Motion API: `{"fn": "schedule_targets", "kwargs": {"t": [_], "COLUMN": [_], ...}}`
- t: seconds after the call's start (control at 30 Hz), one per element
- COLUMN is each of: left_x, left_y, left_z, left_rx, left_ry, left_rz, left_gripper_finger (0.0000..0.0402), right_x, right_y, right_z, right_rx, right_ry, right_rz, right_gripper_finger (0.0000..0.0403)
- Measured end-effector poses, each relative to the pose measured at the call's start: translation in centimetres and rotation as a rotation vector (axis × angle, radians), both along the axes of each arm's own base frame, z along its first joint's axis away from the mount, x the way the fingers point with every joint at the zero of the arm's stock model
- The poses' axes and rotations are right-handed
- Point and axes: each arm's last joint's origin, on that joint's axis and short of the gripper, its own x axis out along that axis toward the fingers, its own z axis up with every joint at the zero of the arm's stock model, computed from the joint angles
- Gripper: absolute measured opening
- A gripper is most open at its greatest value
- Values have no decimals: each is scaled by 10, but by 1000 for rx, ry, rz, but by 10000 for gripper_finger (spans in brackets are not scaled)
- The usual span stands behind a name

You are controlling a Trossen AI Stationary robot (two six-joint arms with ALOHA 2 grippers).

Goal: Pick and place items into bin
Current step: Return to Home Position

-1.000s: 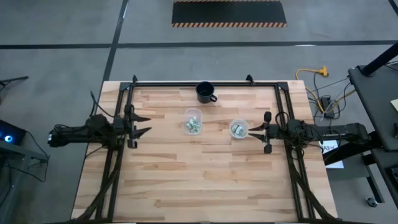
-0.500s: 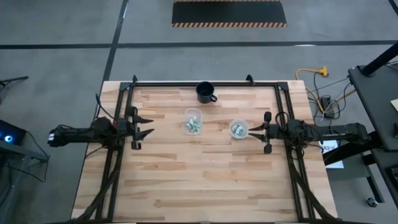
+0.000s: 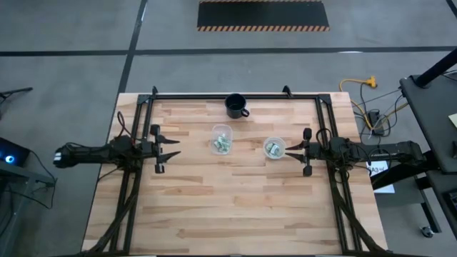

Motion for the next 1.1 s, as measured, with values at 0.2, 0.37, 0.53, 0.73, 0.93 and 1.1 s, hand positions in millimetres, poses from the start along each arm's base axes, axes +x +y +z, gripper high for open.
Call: {"fn": "schedule_targets", "kwargs": {"t": [0.2,0.37,0.53,0.73,0.93,1.1], "left_x": [2,3,4,5,6,7], "left_y": [0,0,0,0,0,0], "left_z": [-3,-4,-6,-8,-10,-11], "left_rx": [-2,-6,-7,-7,-7,-7], "left_ry": [28,47,65,86,105,117], "left_rz": [0,0,0,0,0,0], "left_gripper_finger": [157,157,157,157,157,157], "right_x": [0,0,0,0,0,0], "right_y": [0,0,0,0,0,0], "right_z": [0,0,0,0,0,0], "right_rx": [0,0,0,0,0,0], "right_ry": [0,0,1,1,1,1], "right_rz": [0,0,0,0,0,0], "right_gripper_finger": [68,68,68,68,68,68]}}
